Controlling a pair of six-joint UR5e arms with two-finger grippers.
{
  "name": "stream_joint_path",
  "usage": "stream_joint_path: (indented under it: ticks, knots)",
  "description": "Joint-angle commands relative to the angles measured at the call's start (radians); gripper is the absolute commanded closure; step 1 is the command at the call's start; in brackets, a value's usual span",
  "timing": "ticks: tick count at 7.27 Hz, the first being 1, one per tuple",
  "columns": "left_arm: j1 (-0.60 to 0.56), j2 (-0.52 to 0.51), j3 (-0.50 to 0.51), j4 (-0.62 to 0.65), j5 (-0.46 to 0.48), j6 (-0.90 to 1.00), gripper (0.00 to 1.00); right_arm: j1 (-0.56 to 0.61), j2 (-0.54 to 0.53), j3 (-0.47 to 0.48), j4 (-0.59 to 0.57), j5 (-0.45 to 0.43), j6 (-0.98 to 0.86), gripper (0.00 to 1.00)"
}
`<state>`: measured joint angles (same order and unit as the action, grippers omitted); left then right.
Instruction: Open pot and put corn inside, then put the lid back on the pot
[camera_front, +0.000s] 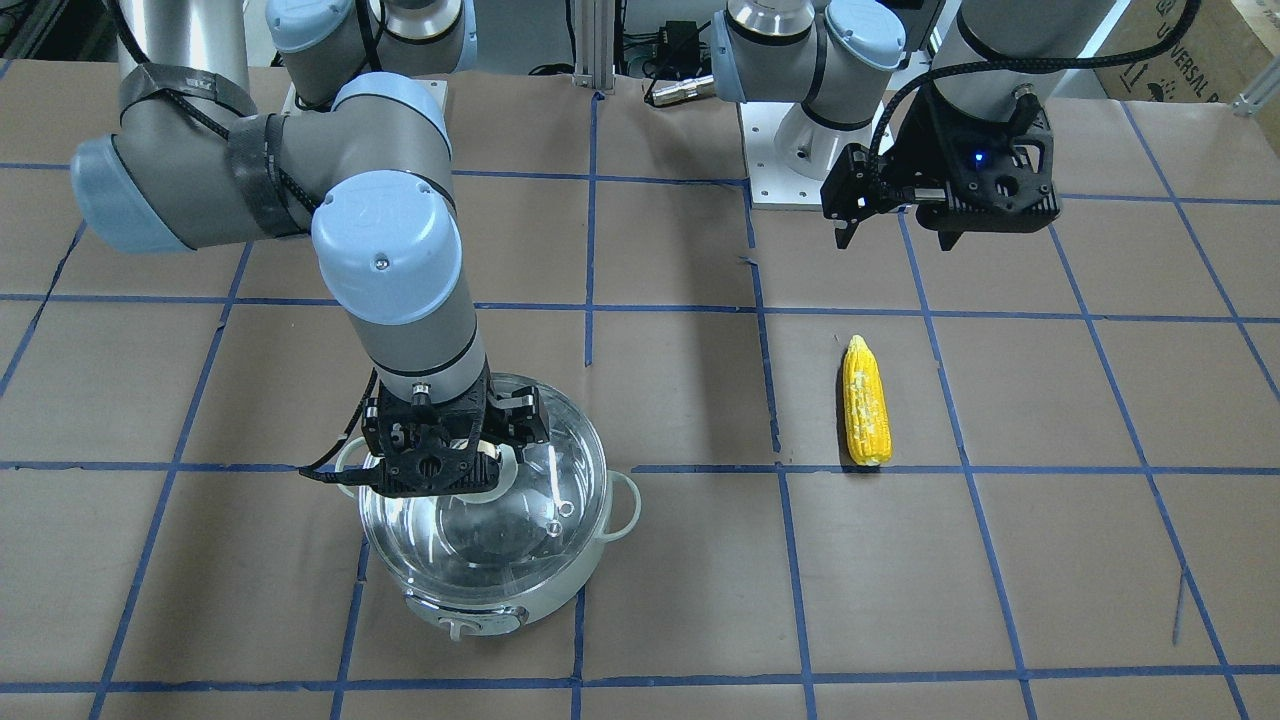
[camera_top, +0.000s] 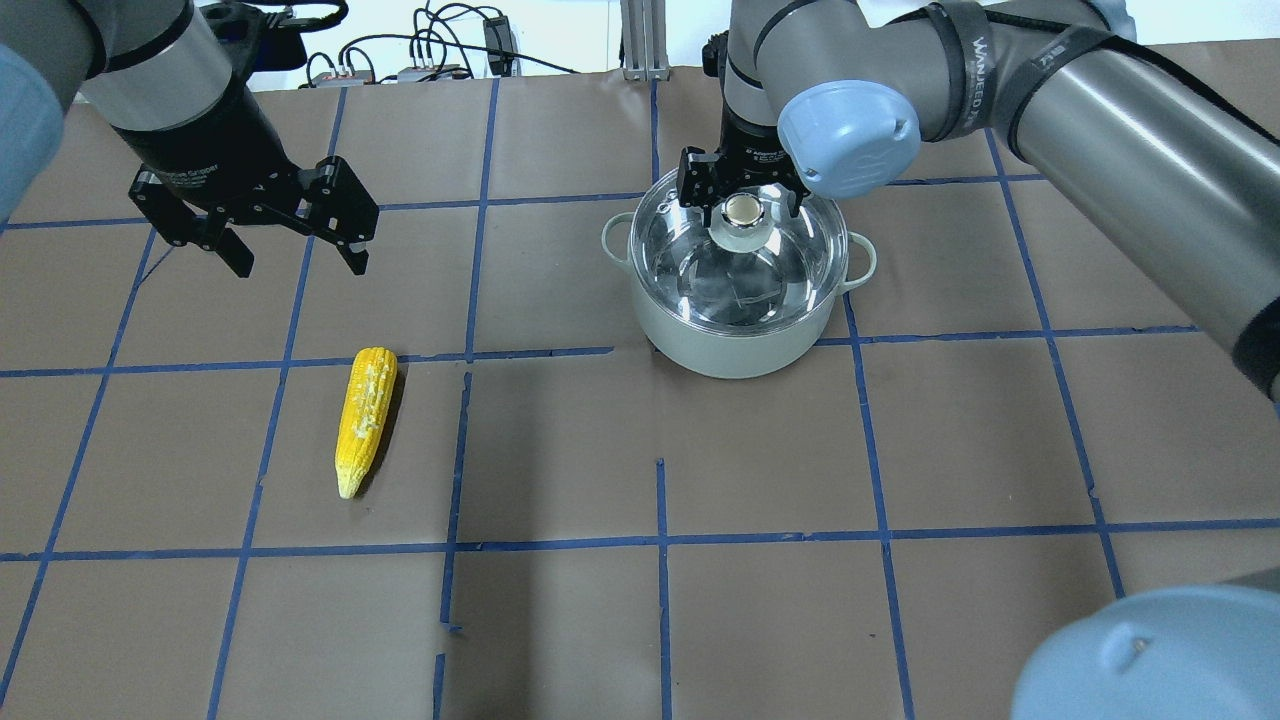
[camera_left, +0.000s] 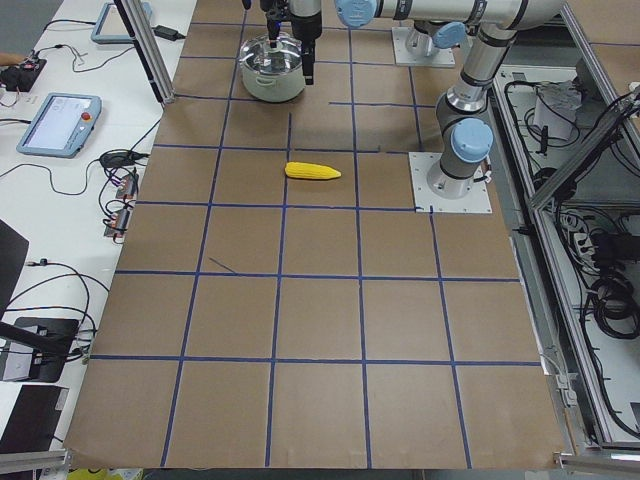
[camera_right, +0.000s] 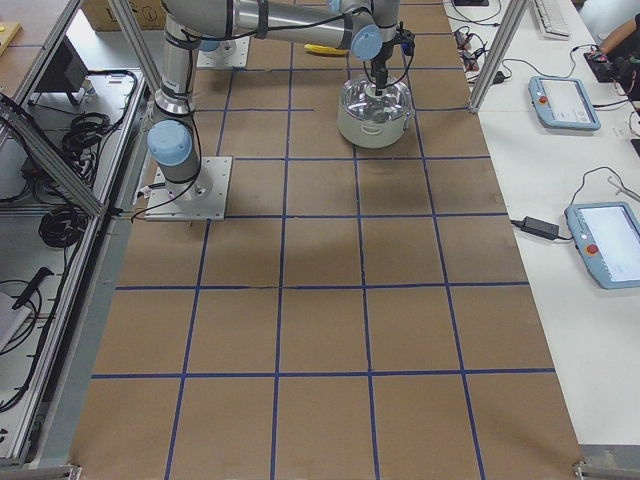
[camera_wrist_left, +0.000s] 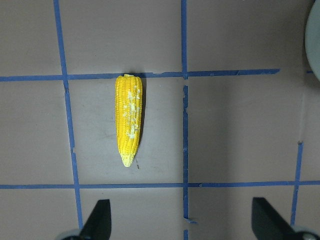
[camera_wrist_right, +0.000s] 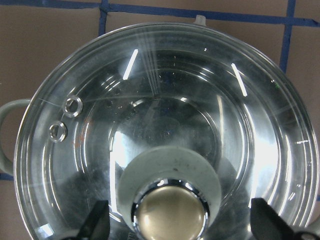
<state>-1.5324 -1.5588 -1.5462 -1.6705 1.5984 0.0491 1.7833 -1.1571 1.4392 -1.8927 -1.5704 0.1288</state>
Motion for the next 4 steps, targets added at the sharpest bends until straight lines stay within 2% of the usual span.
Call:
stream_joint_path:
  ticks: [1, 4]
  knots:
    - [0.000, -0.001, 0.000, 0.000, 0.000, 0.000, 0.00, 0.001, 0.008, 0.001, -0.003, 0.000, -0.002, 0.01]
    - [0.000, -0.001, 0.000, 0.000, -0.001, 0.000, 0.00, 0.002, 0.005, -0.002, -0.005, 0.000, 0.000, 0.30]
